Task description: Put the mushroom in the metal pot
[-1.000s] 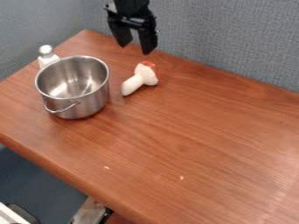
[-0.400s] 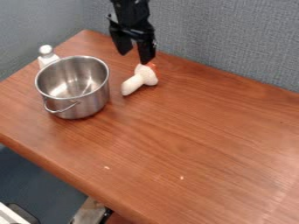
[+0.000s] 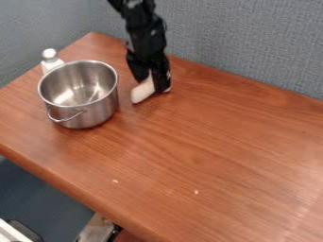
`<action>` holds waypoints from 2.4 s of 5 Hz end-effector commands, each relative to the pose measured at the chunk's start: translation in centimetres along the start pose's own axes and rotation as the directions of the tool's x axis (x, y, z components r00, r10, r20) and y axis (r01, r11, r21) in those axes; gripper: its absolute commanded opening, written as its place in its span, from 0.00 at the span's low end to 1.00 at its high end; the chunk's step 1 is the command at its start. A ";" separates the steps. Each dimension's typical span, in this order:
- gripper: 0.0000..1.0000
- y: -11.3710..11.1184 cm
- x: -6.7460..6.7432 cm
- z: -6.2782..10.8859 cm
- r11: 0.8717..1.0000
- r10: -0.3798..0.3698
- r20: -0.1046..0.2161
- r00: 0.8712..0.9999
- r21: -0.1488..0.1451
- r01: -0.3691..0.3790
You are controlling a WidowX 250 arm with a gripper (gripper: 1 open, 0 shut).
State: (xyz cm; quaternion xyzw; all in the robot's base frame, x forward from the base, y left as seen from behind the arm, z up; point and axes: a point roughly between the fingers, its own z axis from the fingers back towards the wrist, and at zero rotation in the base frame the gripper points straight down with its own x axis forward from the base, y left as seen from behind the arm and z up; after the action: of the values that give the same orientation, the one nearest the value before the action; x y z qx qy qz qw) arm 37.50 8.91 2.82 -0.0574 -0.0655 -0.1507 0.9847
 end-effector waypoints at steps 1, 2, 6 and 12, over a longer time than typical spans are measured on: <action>0.00 -0.7 0.2 0.3 0.998 0.042 0.034 0.999 0.036 -0.043; 0.00 -1.5 -0.2 0.4 0.994 0.094 0.045 0.995 0.058 -0.096; 1.00 -0.7 -2.6 8.6 0.927 0.365 0.152 0.918 0.033 -0.374; 1.00 -4.6 1.3 1.7 0.981 0.191 0.101 0.976 0.007 -0.192</action>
State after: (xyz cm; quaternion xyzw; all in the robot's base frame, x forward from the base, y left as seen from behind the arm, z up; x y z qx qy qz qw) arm 36.63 3.88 4.22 -0.0650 -0.0919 -0.0573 0.9920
